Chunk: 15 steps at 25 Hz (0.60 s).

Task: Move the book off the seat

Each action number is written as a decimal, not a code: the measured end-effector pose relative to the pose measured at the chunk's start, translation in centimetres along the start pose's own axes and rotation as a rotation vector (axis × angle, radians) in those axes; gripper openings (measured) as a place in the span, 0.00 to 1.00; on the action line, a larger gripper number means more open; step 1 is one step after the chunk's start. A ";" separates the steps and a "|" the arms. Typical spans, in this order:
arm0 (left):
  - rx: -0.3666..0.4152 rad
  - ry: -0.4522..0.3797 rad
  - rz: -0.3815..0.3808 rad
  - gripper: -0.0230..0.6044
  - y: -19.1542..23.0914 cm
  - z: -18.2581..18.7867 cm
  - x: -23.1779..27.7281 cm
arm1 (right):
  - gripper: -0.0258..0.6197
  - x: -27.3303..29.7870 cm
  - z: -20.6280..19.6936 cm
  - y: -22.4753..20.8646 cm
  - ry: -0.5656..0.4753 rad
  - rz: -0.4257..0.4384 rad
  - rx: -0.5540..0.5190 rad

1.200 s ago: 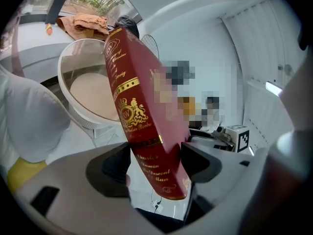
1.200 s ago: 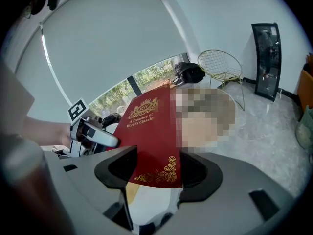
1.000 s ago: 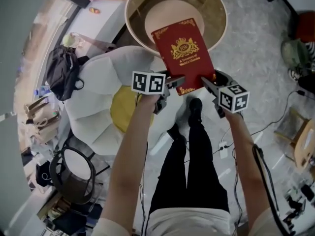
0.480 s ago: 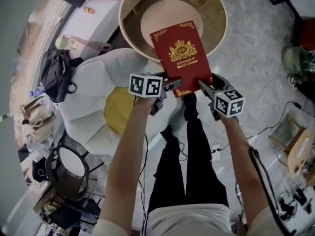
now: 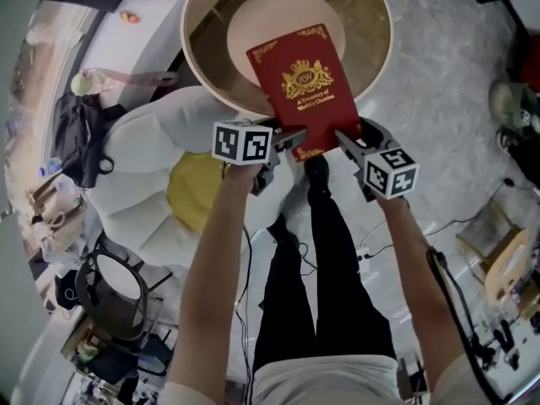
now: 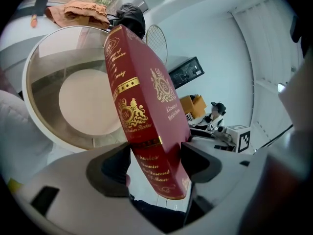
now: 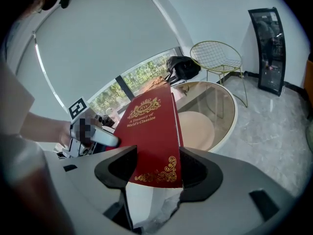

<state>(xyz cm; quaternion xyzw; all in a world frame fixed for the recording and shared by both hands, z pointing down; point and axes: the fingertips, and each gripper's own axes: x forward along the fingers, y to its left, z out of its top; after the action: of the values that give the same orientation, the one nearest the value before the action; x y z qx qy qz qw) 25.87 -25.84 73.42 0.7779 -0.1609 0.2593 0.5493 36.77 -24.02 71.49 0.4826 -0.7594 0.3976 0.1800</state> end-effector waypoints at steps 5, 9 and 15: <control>-0.026 0.033 0.023 0.55 1.8 1.5 1.9 | 0.47 2.3 0.2 -2.3 0.020 0.015 0.029; -0.061 0.056 0.032 0.55 2.9 2.7 3.3 | 0.47 3.6 0.5 -3.9 0.028 0.009 0.060; -0.112 0.046 0.031 0.55 4.3 5.6 4.4 | 0.47 5.5 2.1 -5.5 0.015 0.008 0.109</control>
<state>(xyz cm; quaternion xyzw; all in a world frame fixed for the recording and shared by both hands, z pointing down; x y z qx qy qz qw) 28.43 -32.38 77.82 0.7373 -0.1747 0.2760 0.5914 39.19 -30.08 76.20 0.4855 -0.7372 0.4427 0.1575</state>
